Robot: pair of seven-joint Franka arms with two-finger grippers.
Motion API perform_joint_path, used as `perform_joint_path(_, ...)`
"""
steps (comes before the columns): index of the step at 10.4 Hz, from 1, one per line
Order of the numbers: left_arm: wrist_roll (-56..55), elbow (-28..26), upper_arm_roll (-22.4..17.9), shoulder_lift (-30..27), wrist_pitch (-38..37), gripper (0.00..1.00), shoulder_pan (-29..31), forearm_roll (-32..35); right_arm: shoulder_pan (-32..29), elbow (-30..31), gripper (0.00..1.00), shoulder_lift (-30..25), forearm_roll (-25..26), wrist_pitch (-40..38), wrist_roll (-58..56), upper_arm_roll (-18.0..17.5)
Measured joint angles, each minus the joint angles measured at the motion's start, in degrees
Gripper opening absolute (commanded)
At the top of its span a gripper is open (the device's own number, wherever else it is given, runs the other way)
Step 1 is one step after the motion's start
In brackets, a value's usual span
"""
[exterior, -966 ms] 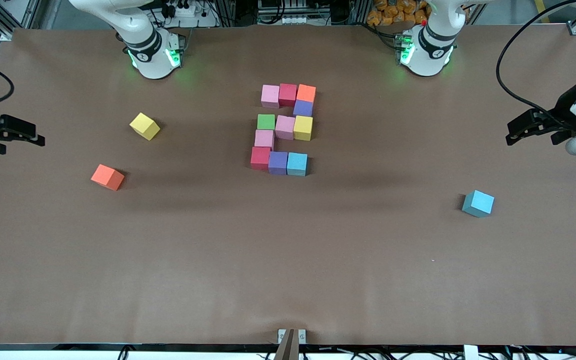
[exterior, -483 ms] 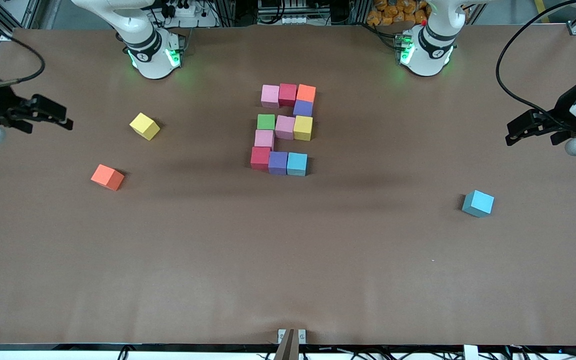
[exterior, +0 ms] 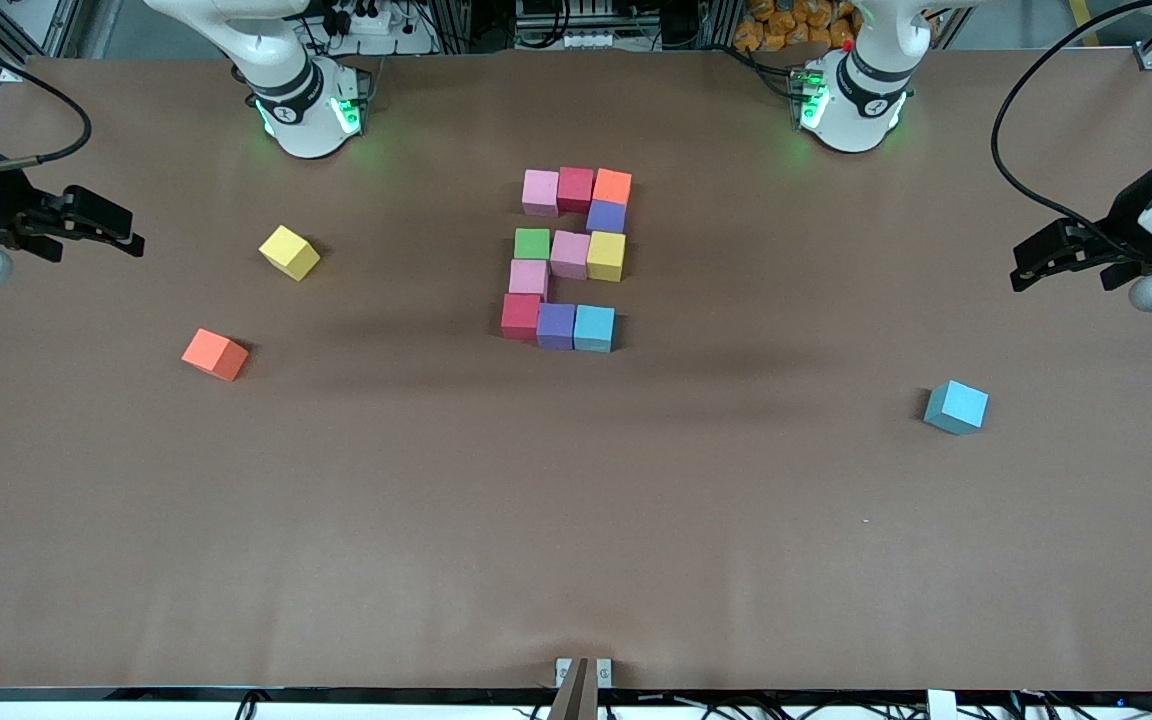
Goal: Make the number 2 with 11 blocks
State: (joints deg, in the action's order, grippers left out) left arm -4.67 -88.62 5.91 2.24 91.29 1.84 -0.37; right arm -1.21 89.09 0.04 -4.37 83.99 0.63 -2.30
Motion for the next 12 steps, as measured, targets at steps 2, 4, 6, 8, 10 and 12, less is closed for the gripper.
perform_joint_path(2,0.0,0.0,0.0,0.0,0.0,1.0,0.0,0.0,0.08,0.0,1.0,0.0,2.37,0.01,-0.08,-0.38)
perform_joint_path(4,0.0,0.0,-0.01,0.0,0.0,1.0,0.01,0.03,0.34,0.0,1.0,0.0,3.5,0.02,-0.09,-0.86)
perform_joint_path(6,0.0,0.0,-0.01,0.0,0.0,1.0,0.01,0.03,0.35,0.0,1.0,0.0,3.59,0.02,-0.11,-0.89)
perform_joint_path(8,0.0,0.02,-0.01,0.0,0.0,1.0,0.01,0.04,0.35,0.0,1.0,0.0,3.62,0.02,-0.11,-0.85)
perform_joint_path(10,0.0,0.05,0.07,-0.07,-0.3,1.0,0.01,0.04,0.34,0.0,1.0,0.0,3.64,0.14,-0.11,-0.83)
perform_joint_path(12,0.0,0.05,0.42,-0.12,-0.58,1.0,-0.01,0.04,0.34,0.0,1.0,0.0,3.64,0.18,-0.11,-0.83)
